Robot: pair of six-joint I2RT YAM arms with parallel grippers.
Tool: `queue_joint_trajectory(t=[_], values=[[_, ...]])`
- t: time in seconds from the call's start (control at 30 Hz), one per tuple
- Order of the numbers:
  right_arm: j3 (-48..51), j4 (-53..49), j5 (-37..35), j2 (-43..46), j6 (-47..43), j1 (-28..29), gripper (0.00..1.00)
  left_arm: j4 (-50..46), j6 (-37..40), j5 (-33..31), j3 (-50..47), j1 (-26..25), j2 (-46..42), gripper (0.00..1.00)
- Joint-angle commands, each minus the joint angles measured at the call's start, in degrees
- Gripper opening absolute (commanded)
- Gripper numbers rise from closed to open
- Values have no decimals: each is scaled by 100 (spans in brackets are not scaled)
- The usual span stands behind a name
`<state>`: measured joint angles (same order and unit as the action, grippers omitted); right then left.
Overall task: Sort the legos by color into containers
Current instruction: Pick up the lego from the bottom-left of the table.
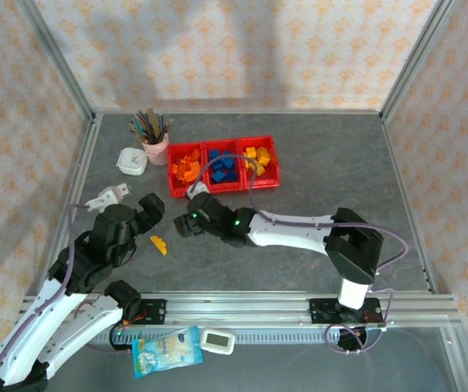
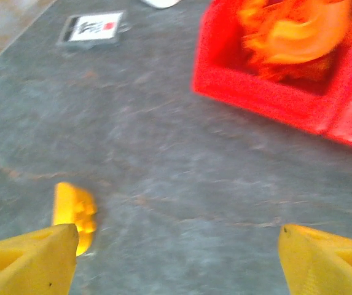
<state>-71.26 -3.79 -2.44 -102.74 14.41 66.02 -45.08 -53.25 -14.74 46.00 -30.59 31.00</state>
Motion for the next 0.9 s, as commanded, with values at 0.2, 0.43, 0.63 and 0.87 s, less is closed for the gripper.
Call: queue_joint_trajectory(t=[0.2,0.43,0.63,0.87], values=[[-1040,228,270,-1488,-110,670,85,-1010,-485,-581,234,58,-382,99],[-1919,-71,-88,-2471,-227,693,77,-996,-529,-604,183,57,-442,99],[-2317,-237,-191,-2829,-337,694,54,-911,-493,-608,143,61,-420,99],[-2141,-293,-343,-2381,-340,671,26,-720,-412,-510,127,52,-389,99]])
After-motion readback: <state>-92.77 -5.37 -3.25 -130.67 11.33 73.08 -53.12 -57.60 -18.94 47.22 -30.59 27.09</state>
